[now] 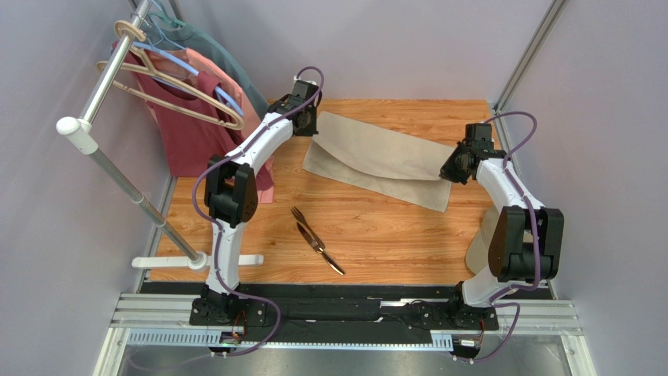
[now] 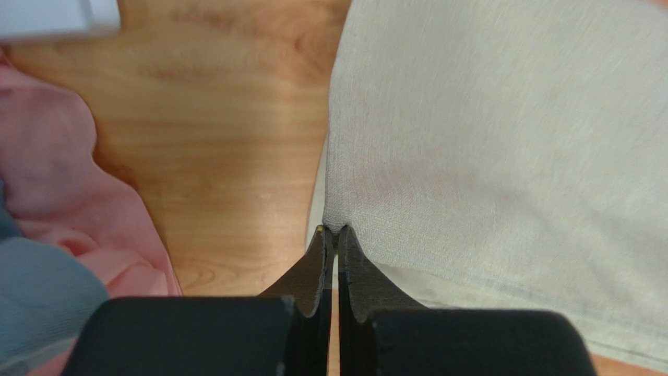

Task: Fold the napkin into a case and place the utensils inside
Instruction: Fold and flatten the napkin at the center of the board.

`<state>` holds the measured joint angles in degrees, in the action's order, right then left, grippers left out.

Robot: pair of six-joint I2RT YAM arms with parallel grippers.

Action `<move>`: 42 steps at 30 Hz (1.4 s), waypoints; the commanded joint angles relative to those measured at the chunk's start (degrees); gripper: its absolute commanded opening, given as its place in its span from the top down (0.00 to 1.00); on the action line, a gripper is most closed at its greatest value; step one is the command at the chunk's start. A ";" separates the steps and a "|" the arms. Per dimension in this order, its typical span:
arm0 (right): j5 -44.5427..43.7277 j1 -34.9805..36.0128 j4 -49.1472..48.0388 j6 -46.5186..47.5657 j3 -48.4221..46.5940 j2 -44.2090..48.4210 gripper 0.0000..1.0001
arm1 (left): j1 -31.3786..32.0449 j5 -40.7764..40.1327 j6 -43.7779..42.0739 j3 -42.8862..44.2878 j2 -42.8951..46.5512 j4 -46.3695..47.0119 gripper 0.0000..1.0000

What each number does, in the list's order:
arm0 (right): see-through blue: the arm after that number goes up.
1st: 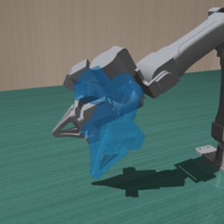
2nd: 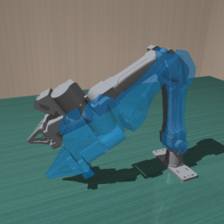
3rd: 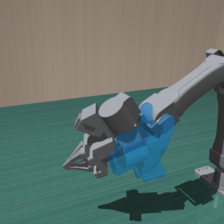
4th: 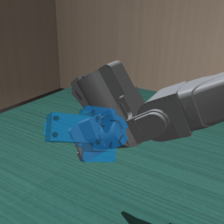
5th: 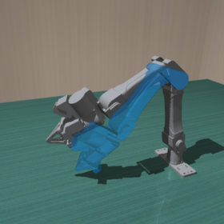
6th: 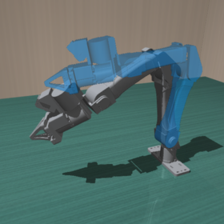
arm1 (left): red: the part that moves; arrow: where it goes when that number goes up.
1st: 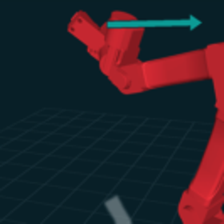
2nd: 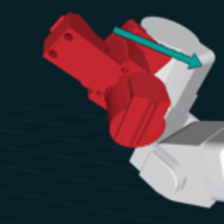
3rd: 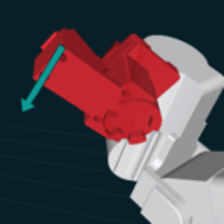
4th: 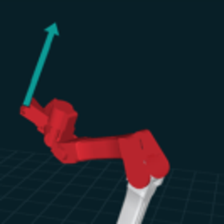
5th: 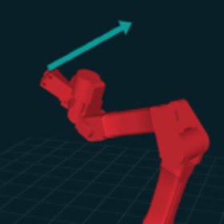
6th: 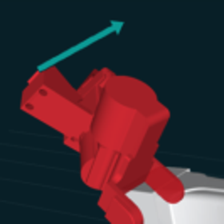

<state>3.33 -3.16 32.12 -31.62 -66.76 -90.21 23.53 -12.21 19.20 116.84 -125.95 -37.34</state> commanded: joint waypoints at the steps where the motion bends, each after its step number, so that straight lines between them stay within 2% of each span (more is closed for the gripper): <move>1: -1.66 -0.45 -1.27 2.25 2.60 1.36 1.00 | -0.24 3.06 1.80 -3.89 1.67 -4.49 1.00; 5: -3.25 -0.97 -1.18 4.54 3.57 0.22 1.00 | -0.33 3.07 2.33 -6.09 1.59 -4.32 1.00; 18: -5.88 -1.41 -1.88 4.02 8.58 1.18 1.00 | -0.33 -1.24 0.22 -3.90 -2.72 -9.23 1.00; 27: -4.56 -1.15 2.15 3.32 6.99 4.25 1.00 | -0.33 0.86 0.84 -5.30 -4.21 -11.60 1.00; 32: -5.18 -1.06 0.32 2.35 12.78 5.23 1.00 | -0.33 1.57 1.28 -4.52 -6.05 -12.84 1.00; 42: -4.13 -0.97 -1.09 0.77 18.07 3.82 1.00 | -0.33 1.13 1.10 -3.37 -7.38 -14.69 1.00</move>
<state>0.43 -4.14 32.73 -29.98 -49.82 -86.59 23.57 -9.47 20.36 111.59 -132.62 -49.28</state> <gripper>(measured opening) 0.018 0.014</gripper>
